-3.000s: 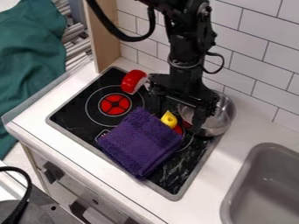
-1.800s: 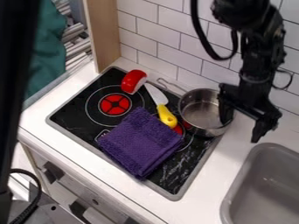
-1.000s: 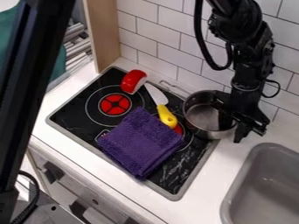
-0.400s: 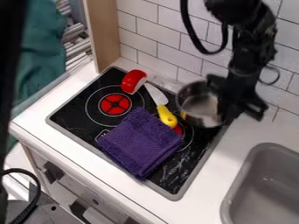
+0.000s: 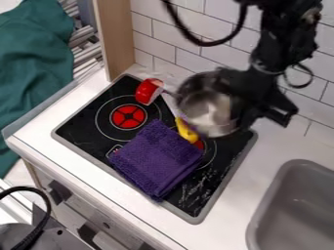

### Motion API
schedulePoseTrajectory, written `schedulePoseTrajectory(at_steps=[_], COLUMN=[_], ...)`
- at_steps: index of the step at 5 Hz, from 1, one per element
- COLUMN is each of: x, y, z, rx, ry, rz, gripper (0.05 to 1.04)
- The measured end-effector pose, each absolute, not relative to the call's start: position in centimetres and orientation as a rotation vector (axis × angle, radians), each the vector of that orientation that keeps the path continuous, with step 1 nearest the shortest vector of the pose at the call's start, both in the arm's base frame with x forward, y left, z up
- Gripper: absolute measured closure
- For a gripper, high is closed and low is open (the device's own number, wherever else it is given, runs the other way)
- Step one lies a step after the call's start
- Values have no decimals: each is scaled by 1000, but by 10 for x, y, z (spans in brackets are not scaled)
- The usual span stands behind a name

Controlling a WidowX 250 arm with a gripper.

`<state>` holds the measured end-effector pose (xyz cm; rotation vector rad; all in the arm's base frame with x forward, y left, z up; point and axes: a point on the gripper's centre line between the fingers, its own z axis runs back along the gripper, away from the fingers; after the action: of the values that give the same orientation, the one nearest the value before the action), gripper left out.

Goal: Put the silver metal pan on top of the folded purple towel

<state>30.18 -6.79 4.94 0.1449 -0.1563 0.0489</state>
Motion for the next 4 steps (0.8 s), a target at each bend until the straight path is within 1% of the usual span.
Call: schedulePoseTrajectory(at_steps=[1,2,3,4], x=[269,244,242,244], y=[-60,-51,-37,-25], z=[35,16,5,-8], rx=[125,107,93,95], ry=[-111,-45,-53,-26], rz=[114,171,213,233], gripper=[1025,1025,1025,1025])
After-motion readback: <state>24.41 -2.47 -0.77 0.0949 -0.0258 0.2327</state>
